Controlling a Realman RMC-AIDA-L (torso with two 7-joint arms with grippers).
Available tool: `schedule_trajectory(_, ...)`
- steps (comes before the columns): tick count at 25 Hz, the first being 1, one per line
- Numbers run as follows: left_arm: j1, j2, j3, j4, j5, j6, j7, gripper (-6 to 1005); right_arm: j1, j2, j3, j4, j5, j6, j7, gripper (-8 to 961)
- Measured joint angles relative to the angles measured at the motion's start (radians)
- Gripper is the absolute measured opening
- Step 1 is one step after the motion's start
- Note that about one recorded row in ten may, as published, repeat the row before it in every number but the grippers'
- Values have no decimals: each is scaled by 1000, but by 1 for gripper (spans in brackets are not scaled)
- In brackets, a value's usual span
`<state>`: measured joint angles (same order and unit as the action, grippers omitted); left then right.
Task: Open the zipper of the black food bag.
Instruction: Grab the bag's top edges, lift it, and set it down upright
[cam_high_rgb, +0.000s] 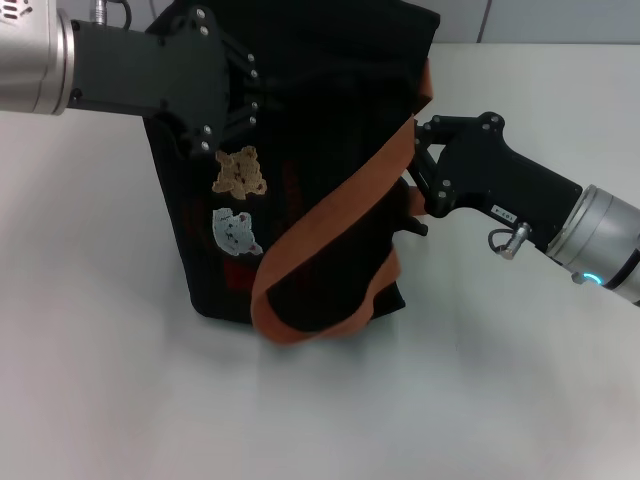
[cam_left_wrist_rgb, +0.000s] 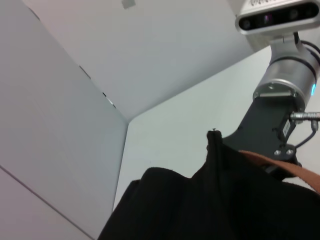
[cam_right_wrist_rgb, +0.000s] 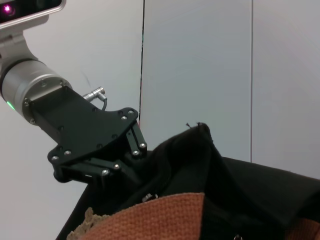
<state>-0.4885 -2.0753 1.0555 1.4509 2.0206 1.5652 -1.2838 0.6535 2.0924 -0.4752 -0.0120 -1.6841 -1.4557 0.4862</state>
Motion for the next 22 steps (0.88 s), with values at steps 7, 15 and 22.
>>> schedule_trajectory(7, 20, 3, -16, 13, -63, -4, -3, 70, -18, 0, -1, 0, -4, 29, -14, -2)
schedule_trajectory(15, 23, 4, -37, 13, -69, -18, -3, 70, -59, 0, -7, 5, -10, 99, -41, -2)
schedule_trajectory(22, 27, 6, -70, 13, -80, -32, -2, 70, -98, -4, -8, 0, -11, 137, -51, -3)
